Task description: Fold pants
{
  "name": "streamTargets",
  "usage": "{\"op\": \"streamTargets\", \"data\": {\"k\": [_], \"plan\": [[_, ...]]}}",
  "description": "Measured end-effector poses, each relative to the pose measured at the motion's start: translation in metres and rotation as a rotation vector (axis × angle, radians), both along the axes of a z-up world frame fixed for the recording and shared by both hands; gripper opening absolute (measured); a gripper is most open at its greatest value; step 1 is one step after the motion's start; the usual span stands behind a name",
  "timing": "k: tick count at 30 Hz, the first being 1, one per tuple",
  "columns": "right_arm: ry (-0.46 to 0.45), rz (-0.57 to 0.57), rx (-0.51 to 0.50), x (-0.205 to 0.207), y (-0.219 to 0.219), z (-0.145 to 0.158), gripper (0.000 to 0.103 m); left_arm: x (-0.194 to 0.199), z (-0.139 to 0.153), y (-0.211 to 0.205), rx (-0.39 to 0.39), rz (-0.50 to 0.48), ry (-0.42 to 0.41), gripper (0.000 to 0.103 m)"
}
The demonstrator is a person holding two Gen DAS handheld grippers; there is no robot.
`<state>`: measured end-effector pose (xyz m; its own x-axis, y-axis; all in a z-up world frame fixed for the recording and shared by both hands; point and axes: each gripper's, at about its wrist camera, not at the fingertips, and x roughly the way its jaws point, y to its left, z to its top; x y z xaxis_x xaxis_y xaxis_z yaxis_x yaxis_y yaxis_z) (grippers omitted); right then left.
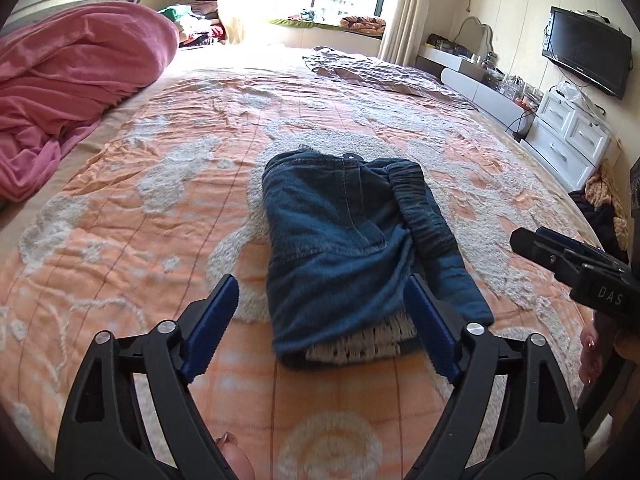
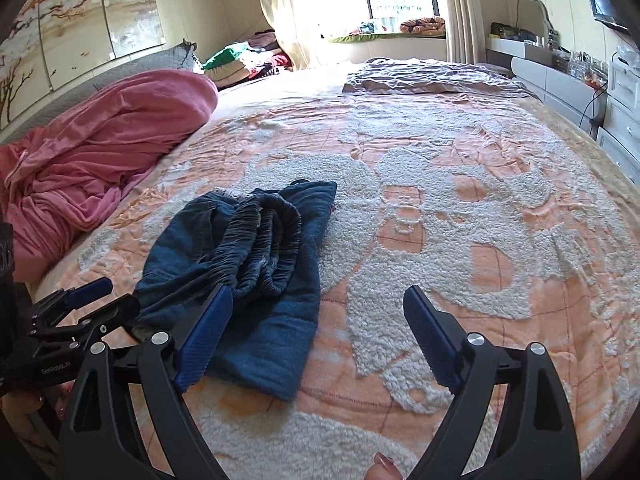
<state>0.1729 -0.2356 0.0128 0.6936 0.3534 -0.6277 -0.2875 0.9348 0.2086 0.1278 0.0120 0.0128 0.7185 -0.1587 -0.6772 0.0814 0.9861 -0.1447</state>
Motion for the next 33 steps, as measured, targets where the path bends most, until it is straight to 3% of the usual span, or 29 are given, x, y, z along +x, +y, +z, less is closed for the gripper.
{"op": "streamTargets", "data": {"k": [8, 20, 33], "plan": [[-0.041, 0.029, 0.005, -0.048, -0.003, 0.01, 0.095, -0.046, 0.002, -0.001, 0.018, 0.009, -0.004, 0.093], [-0.083, 0.055, -0.062, -0.11, 0.006, 0.025, 0.098, -0.092, 0.006, -0.009, 0.044, 0.003, 0.005, 0.093], [-0.053, 0.02, -0.067, -0.147, -0.007, 0.003, 0.098, -0.121, -0.01, -0.015, 0.048, -0.002, 0.041, 0.093]]}}
